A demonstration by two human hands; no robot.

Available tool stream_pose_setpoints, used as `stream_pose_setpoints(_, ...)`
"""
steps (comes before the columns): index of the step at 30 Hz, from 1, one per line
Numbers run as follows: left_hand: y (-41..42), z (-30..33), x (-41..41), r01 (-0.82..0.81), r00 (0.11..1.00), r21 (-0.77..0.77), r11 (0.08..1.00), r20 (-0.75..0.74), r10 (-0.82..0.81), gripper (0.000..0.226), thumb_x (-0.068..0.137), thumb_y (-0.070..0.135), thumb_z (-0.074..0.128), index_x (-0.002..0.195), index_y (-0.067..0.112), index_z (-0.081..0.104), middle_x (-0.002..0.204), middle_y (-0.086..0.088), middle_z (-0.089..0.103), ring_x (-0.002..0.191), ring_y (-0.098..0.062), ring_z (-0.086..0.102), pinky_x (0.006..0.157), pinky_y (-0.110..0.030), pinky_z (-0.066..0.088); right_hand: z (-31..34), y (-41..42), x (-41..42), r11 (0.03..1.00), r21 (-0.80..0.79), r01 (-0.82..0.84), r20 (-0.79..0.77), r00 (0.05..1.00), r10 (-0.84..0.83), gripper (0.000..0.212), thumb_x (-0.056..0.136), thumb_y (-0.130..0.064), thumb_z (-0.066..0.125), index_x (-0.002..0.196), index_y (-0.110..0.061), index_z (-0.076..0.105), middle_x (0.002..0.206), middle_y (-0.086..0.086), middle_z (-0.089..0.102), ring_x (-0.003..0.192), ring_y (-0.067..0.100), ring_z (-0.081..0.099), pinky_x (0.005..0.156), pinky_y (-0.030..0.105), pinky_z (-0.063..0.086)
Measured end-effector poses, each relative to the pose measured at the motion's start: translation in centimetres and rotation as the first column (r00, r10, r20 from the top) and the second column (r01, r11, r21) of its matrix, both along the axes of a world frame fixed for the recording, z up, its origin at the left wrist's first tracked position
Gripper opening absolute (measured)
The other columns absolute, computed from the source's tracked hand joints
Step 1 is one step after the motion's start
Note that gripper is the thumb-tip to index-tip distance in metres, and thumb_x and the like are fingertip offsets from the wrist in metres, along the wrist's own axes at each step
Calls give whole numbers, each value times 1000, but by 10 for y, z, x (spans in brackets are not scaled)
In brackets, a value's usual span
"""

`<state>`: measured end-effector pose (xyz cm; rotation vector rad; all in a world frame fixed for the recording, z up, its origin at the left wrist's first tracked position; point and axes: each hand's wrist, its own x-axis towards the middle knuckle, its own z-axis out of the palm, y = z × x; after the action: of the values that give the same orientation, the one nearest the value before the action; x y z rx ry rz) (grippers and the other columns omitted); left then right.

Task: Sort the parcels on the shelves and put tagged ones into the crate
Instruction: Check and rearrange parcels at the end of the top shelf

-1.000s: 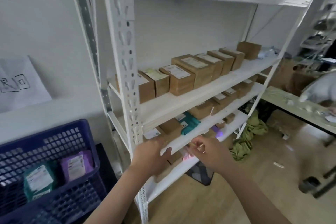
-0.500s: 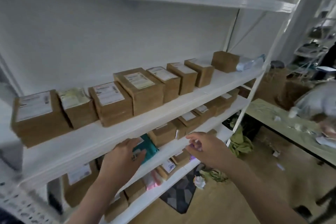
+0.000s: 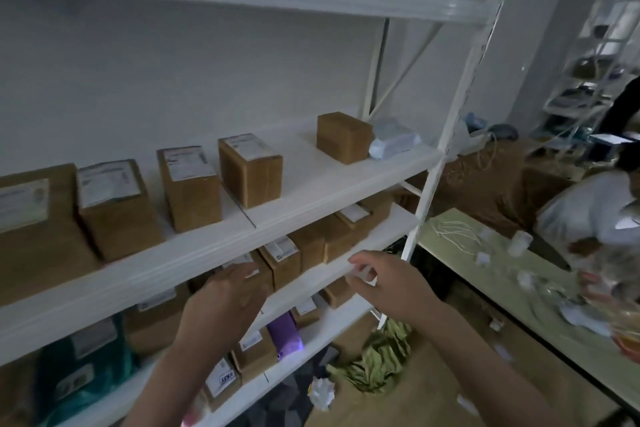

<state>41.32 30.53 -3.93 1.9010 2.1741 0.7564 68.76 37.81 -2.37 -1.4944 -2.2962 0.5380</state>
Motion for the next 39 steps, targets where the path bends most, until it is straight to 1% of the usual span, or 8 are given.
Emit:
stream_pose_setpoints(7, 96, 11, 83, -39, 999, 24, 999, -20, 40, 40, 92, 46, 59, 130, 34, 57, 125, 10, 65, 105, -11, 63, 81, -25, 49, 14, 135, 79, 1000, -7, -17, -5, 1000, 17, 34, 95, -48, 59, 123, -30, 62, 108, -18, 63, 93, 5, 61, 80, 28, 50)
stream_pose_setpoints(12, 171, 17, 105, -125, 988, 83, 989, -86, 132, 42, 92, 49, 61, 131, 35, 57, 125, 11, 64, 104, -10, 62, 84, -27, 51, 13, 229, 93, 996, 66, -60, 53, 997, 57, 31, 94, -47, 59, 117, -26, 61, 104, -11, 68, 95, 12, 65, 80, 34, 53)
stream_pose_setpoints(18, 259, 21, 119, -157, 978, 84, 984, -128, 166, 38, 94, 48, 56, 127, 30, 60, 113, 12, 66, 100, -10, 59, 76, -25, 47, 19, 327, 97, 977, 167, -134, 100, 988, 119, 41, 96, -47, 56, 132, -27, 58, 118, -11, 65, 103, 10, 62, 83, 34, 53)
stream_pose_setpoints(22, 304, 22, 126, -186, 969, 67, 980, -155, 195, 37, 94, 48, 56, 125, 29, 62, 110, 12, 65, 101, -14, 58, 80, -32, 53, 18, 378, 97, 972, 146, -184, 84, 981, 173, 49, 96, -54, 54, 136, -27, 53, 121, -13, 62, 103, 9, 60, 82, 31, 48)
stream_pose_setpoints(29, 366, 30, 149, -265, 945, 50, 963, -186, 269, 42, 94, 54, 50, 130, 33, 57, 122, 14, 63, 111, -13, 57, 84, -32, 52, 18, 444, 80, 958, 91, -271, -36, 961, 276, 60, 96, -44, 58, 149, -22, 41, 109, -10, 64, 97, 11, 62, 84, 36, 54)
stream_pose_setpoints(31, 382, 32, 158, -280, 941, 36, 959, -190, 281, 43, 95, 55, 47, 132, 35, 55, 125, 16, 61, 113, -12, 57, 86, -31, 51, 19, 456, 77, 950, 60, -307, -37, 950, 310, 54, 95, -44, 58, 143, -25, 46, 108, -11, 64, 96, 11, 61, 84, 34, 53)
stream_pose_setpoints(35, 407, 33, 173, -286, 944, 61, 956, -152, 292, 36, 94, 50, 52, 123, 31, 61, 119, 13, 65, 108, -14, 58, 81, -32, 52, 18, 471, 73, 924, 86, -374, -49, 924, 379, 25, 90, -45, 62, 107, -27, 56, 96, -12, 62, 87, 9, 59, 75, 31, 52)
stream_pose_setpoints(39, 417, 28, 189, -287, 950, 103, 953, -102, 297, 29, 93, 45, 55, 116, 28, 64, 114, 13, 67, 107, -14, 57, 77, -31, 53, 16, 478, 75, 909, 205, -364, -40, 924, 379, 24, 90, -49, 61, 97, -27, 56, 88, -13, 61, 79, 7, 60, 69, 30, 53)
